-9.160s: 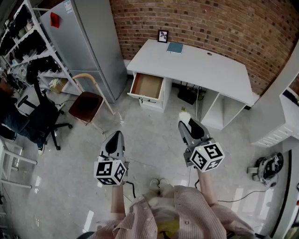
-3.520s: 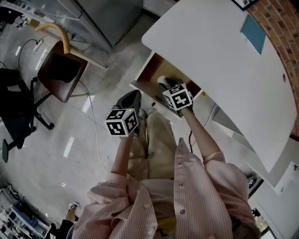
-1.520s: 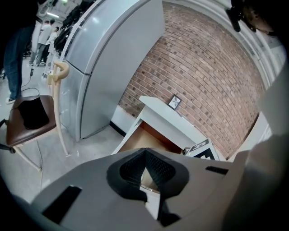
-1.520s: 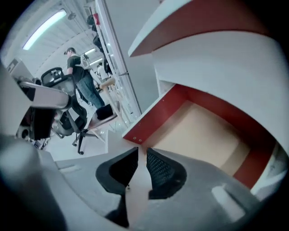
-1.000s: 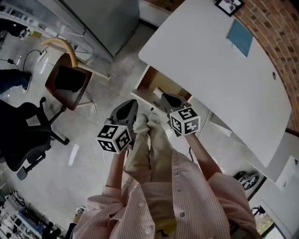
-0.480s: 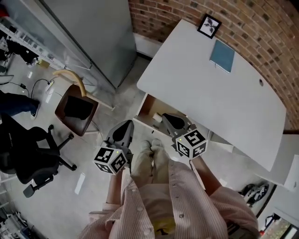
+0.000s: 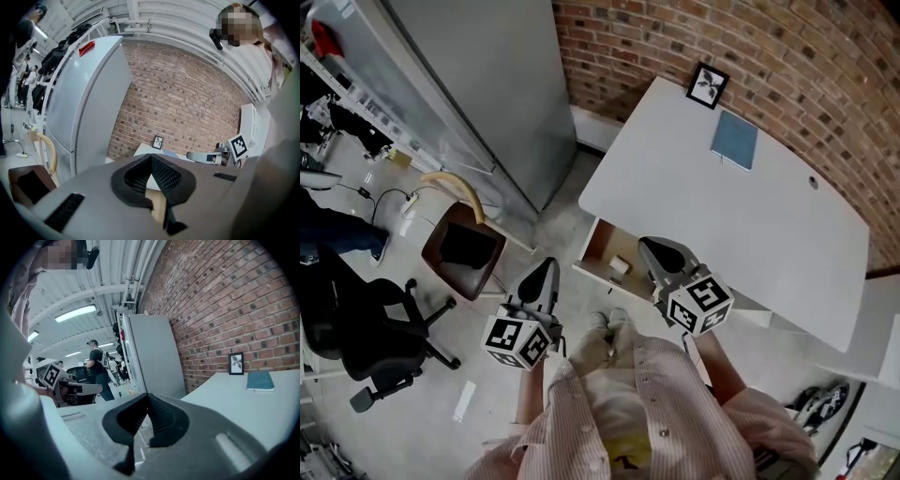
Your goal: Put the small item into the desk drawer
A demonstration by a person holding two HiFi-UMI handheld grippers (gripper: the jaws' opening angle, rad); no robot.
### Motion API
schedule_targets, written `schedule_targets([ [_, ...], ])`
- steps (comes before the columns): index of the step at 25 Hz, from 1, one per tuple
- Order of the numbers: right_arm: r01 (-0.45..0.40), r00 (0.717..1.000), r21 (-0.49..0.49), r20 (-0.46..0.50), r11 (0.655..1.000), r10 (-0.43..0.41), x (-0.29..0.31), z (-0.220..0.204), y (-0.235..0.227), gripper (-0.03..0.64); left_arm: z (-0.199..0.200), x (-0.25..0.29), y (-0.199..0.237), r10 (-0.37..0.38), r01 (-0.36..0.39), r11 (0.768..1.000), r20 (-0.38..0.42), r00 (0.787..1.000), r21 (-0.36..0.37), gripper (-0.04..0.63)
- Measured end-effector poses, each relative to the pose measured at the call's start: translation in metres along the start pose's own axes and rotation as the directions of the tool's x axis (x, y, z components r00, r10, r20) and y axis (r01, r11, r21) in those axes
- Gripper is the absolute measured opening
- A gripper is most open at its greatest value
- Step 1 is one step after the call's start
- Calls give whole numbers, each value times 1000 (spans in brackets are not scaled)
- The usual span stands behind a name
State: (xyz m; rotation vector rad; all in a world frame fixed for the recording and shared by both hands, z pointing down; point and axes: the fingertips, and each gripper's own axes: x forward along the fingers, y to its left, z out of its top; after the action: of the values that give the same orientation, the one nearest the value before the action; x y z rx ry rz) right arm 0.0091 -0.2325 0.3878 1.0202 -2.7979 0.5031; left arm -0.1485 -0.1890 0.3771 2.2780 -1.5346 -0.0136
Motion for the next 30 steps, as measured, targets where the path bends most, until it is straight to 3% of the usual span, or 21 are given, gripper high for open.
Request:
schedule_targets([
  [18,99,987,15,126,995,-100,-27,41,-22,6,44,-15,20,79,-87,990,79,994,108,-2],
  [30,123,982,24,139,992,-125,-25,44,-36,6,54,-18,37,146,-159,981,111,983,112,-2],
])
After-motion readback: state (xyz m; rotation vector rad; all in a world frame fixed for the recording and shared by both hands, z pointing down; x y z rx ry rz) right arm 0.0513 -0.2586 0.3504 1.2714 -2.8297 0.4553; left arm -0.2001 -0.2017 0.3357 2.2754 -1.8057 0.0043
